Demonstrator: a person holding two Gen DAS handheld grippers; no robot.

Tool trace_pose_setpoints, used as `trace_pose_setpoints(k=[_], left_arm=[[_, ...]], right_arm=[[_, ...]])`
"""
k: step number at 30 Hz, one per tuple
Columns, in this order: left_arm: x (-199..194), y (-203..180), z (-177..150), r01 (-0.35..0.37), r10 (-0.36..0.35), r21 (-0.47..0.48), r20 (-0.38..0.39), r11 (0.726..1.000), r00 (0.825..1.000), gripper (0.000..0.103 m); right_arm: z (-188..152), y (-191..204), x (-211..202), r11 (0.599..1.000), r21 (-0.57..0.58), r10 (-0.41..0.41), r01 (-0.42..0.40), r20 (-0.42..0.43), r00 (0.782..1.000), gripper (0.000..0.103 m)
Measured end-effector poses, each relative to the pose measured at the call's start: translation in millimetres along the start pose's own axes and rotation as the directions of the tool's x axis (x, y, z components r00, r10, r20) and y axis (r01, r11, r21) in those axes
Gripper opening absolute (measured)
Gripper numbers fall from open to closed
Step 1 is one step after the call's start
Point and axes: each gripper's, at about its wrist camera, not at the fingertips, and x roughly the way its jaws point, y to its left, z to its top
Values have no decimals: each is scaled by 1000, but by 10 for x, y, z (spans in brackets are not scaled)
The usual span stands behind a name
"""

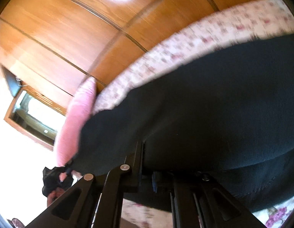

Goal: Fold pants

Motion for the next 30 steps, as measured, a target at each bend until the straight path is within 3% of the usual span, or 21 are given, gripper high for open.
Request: trace_pose_setpoints(k=[2, 4, 7, 9, 15, 19, 22, 30], left_arm=[[-80, -32, 52, 29, -29, 17, 31, 999, 999, 8], [-122, 16, 88, 4, -5, 27, 53, 1000, 999, 8], [-9, 233, 28, -96, 96, 36, 1, 995, 995, 8], [64, 335, -59, -159, 161, 51, -39, 986, 986, 8], [31, 379, -152, -165, 166, 81, -7, 983, 986, 14], [34, 285, -200, -178, 178, 122, 11, 976, 984, 24], [141, 171, -143, -213, 211, 157, 35, 964, 977, 26], [52, 50, -105, -312, 294, 200, 111, 929, 949, 26]], right_arm=[[-12, 181, -98, 996, -65, 56, -56, 1, 998, 8], [-80, 209, -74, 994, -72, 78, -81, -39, 996, 7], [-257, 86, 103, 994, -105, -38, 28, -87, 996, 7], [-326, -88, 181, 998, -41, -44, 39, -123, 991, 7], [-387, -246, 201, 999, -2, -46, 46, -143, 989, 7], [-352, -306, 133, 999, 49, 20, -14, -123, 992, 9], [-274, -445, -7, 994, 103, -19, 26, -64, 998, 23], [-168, -882, -413, 962, 271, 25, -36, 44, 999, 23]])
